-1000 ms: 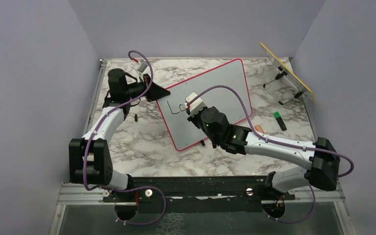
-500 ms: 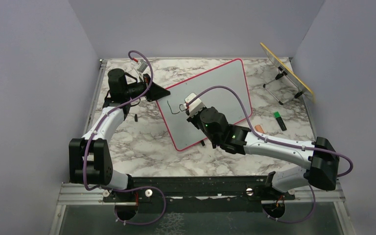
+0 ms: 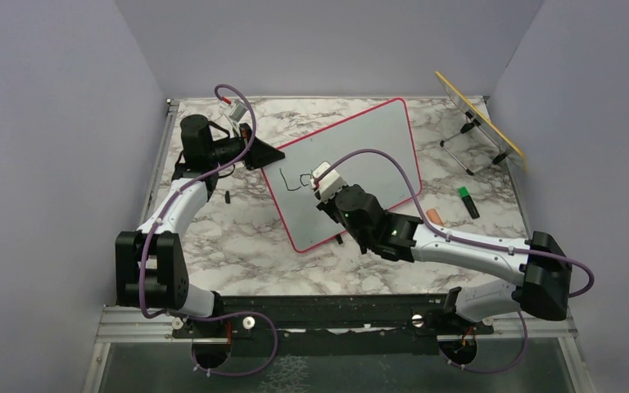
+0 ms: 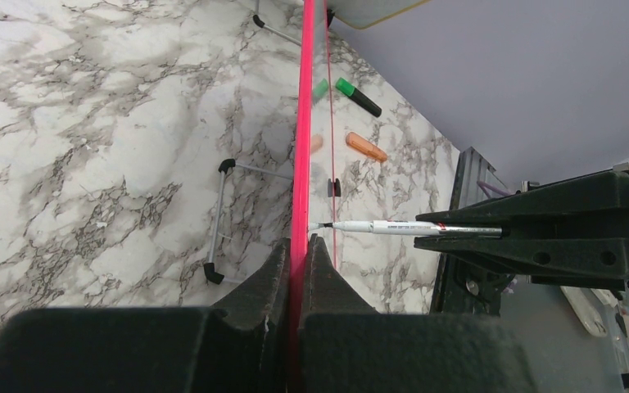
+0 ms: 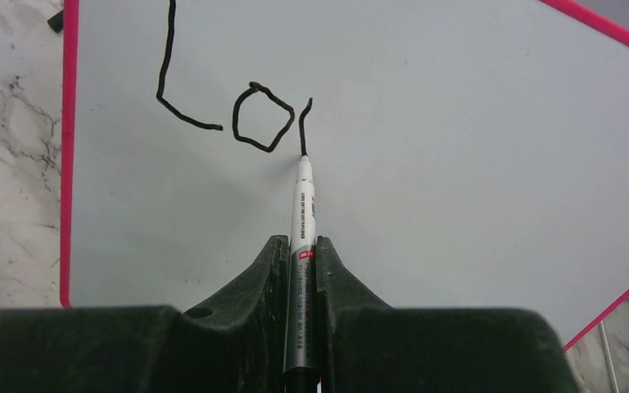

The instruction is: Write a sentence on the whiteboard

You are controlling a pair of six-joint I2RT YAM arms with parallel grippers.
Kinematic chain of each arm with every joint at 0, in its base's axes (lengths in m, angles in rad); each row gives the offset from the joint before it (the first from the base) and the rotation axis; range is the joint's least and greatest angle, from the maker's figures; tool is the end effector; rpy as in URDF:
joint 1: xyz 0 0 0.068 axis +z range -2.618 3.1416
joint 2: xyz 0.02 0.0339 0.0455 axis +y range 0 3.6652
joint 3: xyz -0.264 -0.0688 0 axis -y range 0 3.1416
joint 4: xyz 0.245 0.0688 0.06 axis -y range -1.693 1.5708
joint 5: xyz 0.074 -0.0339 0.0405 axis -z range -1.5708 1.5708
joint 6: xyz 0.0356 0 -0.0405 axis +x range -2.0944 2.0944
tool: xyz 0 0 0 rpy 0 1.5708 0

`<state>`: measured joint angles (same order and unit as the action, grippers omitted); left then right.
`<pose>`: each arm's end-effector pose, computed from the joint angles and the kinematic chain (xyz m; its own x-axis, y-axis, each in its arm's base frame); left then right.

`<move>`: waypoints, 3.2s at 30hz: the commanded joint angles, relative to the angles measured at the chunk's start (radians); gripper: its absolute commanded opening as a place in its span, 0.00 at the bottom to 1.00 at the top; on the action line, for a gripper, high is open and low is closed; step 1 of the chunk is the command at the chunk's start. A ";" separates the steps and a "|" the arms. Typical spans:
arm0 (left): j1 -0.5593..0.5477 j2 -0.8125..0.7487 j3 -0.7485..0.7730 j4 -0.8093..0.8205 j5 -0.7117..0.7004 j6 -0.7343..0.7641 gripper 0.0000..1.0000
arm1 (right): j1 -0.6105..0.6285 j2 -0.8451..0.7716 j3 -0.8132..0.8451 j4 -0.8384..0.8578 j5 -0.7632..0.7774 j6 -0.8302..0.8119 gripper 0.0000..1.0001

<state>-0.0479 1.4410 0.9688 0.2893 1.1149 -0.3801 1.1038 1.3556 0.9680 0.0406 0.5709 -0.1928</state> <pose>0.3176 -0.0472 0.3010 -0.5037 -0.1394 -0.8525 0.7711 0.3723 -0.5165 0.1571 0.2689 0.2990 -0.0502 -0.4576 -0.8878 -0.5422 0.7590 -0.3606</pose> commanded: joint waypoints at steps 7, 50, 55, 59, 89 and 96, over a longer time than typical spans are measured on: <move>-0.011 0.033 -0.010 -0.070 -0.012 0.078 0.00 | -0.009 -0.020 -0.023 -0.038 0.036 0.022 0.01; -0.010 0.034 -0.008 -0.076 -0.016 0.083 0.00 | -0.059 -0.100 -0.022 0.048 -0.026 0.009 0.01; -0.012 0.033 -0.008 -0.079 -0.017 0.084 0.00 | -0.063 -0.114 -0.043 0.022 -0.023 0.035 0.01; -0.011 0.035 -0.008 -0.080 -0.018 0.085 0.00 | -0.069 -0.109 -0.049 0.012 -0.043 0.053 0.01; -0.012 0.042 -0.005 -0.081 -0.010 0.085 0.00 | -0.117 -0.063 -0.073 0.041 -0.080 0.072 0.01; -0.011 0.042 -0.006 -0.081 -0.010 0.086 0.00 | -0.138 -0.074 -0.081 0.035 -0.043 0.063 0.01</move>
<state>-0.0479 1.4487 0.9745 0.2848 1.1172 -0.3779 0.9886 1.2842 0.9066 0.0711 0.4995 -0.1310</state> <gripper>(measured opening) 0.029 0.168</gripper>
